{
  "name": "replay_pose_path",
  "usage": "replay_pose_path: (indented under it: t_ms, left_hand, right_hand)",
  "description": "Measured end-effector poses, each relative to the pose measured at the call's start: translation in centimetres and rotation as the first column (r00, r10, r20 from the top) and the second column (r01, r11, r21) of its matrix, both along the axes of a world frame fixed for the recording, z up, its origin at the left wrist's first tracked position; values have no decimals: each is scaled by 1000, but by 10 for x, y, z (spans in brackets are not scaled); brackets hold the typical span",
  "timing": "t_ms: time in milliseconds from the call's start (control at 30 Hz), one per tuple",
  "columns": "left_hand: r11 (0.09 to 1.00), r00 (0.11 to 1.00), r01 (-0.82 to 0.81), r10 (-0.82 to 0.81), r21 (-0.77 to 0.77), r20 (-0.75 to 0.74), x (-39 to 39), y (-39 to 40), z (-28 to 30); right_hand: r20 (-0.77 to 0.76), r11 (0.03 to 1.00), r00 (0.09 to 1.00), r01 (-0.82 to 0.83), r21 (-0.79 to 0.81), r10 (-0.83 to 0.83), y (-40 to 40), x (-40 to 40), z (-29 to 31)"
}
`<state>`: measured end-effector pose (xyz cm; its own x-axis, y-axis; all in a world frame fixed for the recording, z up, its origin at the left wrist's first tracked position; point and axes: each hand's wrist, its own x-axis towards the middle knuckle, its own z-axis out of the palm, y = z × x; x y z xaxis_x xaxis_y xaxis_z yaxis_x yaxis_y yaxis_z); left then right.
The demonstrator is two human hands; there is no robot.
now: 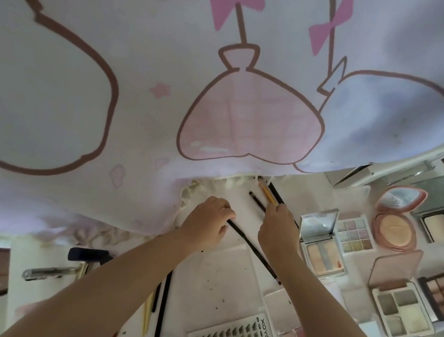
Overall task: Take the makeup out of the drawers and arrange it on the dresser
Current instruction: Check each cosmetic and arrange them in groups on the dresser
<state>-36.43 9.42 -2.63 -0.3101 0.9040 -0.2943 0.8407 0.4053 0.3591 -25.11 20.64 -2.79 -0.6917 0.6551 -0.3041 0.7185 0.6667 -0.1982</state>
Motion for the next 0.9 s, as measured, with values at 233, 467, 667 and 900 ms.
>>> replay_pose_path:
  t_ms: [233,467,667,900]
  left_hand:
    - [995,995,-101,101,9,24,1,-16,15]
    - [980,949,-186,161,71,270,8,-13,61]
    - [995,997,60,-64,77,44,4,-30,122]
    - [984,989,146,-142,101,-44,23,-49,157]
  right_hand:
    - [19,992,992,-123,15,122,-3,0,7]
    - [-304,908,868,-418,-18,393,-18,22,57]
    - [-250,826,788,-549,126,562,-22,32,123]
    - [-279,773,724,-551,316,630,-36,53,163]
